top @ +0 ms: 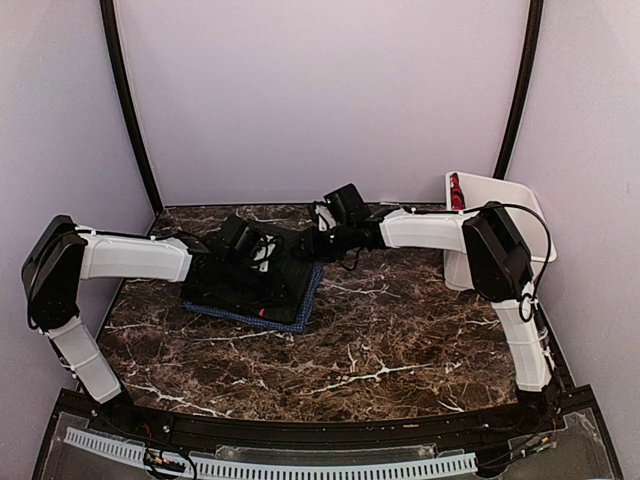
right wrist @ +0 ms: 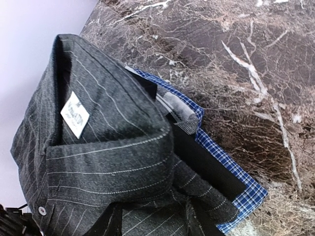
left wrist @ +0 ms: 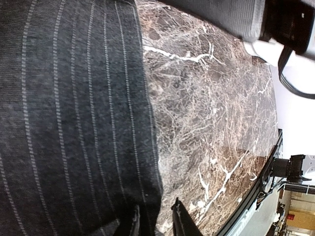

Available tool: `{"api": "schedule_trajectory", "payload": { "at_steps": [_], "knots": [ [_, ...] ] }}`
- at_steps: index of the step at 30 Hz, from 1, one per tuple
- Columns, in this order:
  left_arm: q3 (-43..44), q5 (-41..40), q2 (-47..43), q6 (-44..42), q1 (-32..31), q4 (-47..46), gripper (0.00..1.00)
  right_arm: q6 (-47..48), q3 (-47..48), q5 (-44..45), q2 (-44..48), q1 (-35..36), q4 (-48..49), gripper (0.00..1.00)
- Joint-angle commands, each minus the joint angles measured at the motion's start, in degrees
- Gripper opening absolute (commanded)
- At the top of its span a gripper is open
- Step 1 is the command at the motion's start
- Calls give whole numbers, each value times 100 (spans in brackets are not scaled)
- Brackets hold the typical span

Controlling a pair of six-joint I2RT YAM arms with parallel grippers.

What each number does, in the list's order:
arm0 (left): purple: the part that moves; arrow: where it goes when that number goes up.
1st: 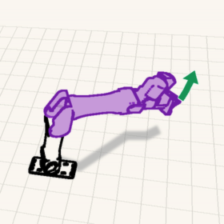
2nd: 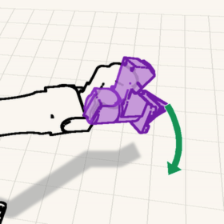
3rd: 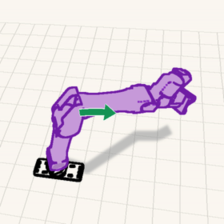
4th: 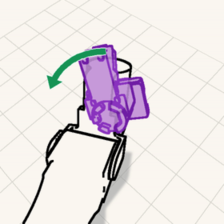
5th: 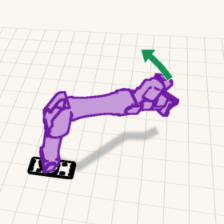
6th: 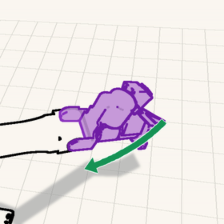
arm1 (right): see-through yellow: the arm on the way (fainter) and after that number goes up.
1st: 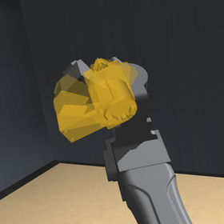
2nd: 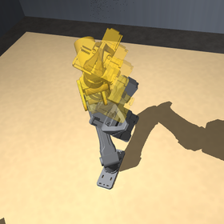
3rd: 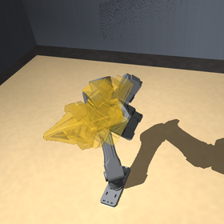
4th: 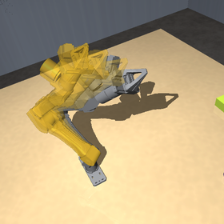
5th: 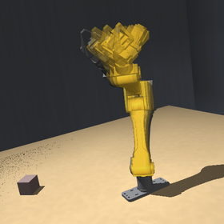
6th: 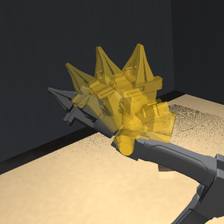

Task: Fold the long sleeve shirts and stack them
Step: Smooth out the square-folded shirt at the center of the board, then move the square-folded shirt to the corner of the board.

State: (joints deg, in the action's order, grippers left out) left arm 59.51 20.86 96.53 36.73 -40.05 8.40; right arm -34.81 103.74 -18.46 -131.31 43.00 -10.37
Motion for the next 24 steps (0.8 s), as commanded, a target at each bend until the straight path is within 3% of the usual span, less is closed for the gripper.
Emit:
{"api": "schedule_trajectory", "payload": {
  "at_steps": [1, 12, 21, 24],
  "knots": [
    [-104, 220, -199, 138, -127, 25, 23, 145, 304, -69, -107, -3, -32, 41],
    [-33, 8, -586, -145, -808, 291, 37, 551, 20, 621, 982, -6, -181, 52],
    [844, -1249, 160, -96, -1478, 741, 43, 803, -966, 1424, 2430, -21, -93, 83],
    [1194, -1722, 493, -62, -1636, 1000, 44, 822, -1406, 1739, 2917, -51, -66, 89]
  ]
}}
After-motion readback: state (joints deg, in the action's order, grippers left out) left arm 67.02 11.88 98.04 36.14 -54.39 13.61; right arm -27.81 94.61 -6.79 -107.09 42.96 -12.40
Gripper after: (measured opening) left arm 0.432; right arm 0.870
